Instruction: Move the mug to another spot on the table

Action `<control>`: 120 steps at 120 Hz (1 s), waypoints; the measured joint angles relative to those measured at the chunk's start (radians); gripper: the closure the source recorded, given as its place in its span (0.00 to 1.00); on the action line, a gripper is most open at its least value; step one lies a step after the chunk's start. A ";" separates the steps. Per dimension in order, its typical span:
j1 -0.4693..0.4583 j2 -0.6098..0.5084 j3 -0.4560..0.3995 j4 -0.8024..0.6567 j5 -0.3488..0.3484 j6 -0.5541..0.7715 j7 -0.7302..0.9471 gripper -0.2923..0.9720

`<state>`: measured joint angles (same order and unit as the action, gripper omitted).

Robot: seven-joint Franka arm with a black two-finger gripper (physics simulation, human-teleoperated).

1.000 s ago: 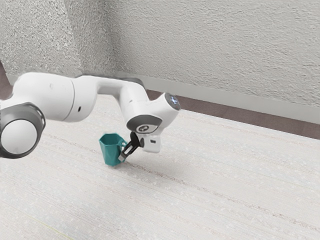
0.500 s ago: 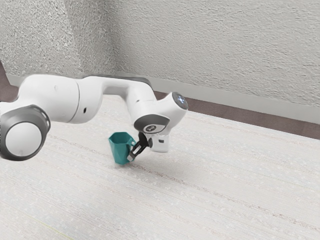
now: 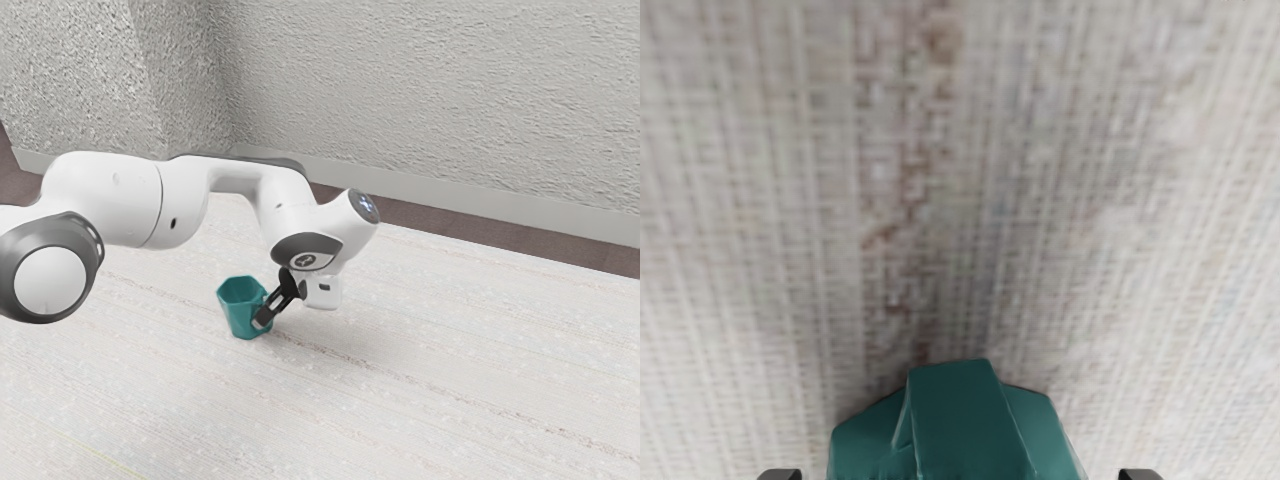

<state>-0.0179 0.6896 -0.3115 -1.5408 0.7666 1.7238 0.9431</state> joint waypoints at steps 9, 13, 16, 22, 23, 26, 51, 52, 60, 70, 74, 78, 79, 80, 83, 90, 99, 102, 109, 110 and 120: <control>0.000 0.000 0.000 0.000 -0.002 -0.004 -0.001 0.40; 0.000 0.000 -0.001 0.000 -0.002 -0.005 -0.001 0.38; 0.000 0.000 -0.001 0.000 -0.003 -0.006 -0.002 0.36; -0.001 0.000 -0.001 0.001 -0.004 -0.007 -0.002 0.33; -0.001 0.000 -0.001 0.001 -0.004 -0.007 -0.003 0.33; 0.000 0.000 -0.005 0.001 -0.004 -0.007 -0.003 0.32; -0.002 0.001 -0.030 0.027 -0.005 -0.001 -0.005 0.26; -0.003 0.001 -0.031 0.029 -0.005 -0.001 -0.005 0.26; -0.007 0.002 -0.043 0.042 -0.005 0.009 -0.006 0.25; -0.012 0.004 -0.061 0.049 -0.005 0.038 -0.006 0.25; -0.014 0.003 -0.064 0.055 -0.005 0.053 -0.006 0.24; -0.018 0.001 -0.067 0.066 -0.005 0.070 -0.006 0.24; -0.019 0.001 -0.067 0.069 -0.005 0.074 -0.006 0.24; -0.020 0.000 -0.068 0.072 -0.005 0.078 -0.006 0.24; -0.022 -0.003 -0.070 0.077 -0.005 0.091 -0.006 0.24; -0.025 -0.016 -0.072 0.087 -0.007 0.118 -0.006 0.24; -0.026 -0.045 -0.075 0.091 -0.025 0.142 -0.006 0.24; -0.026 -0.060 -0.075 0.091 -0.045 0.147 -0.006 0.24; -0.026 -0.097 -0.075 0.091 -0.118 0.145 -0.005 0.23; -0.025 -0.101 -0.075 0.091 -0.130 0.144 -0.005 0.23; -0.019 -0.149 -0.073 0.090 -0.259 0.116 -0.005 0.23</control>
<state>-0.0372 0.5407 -0.3840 -1.4511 0.5081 1.8398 0.9379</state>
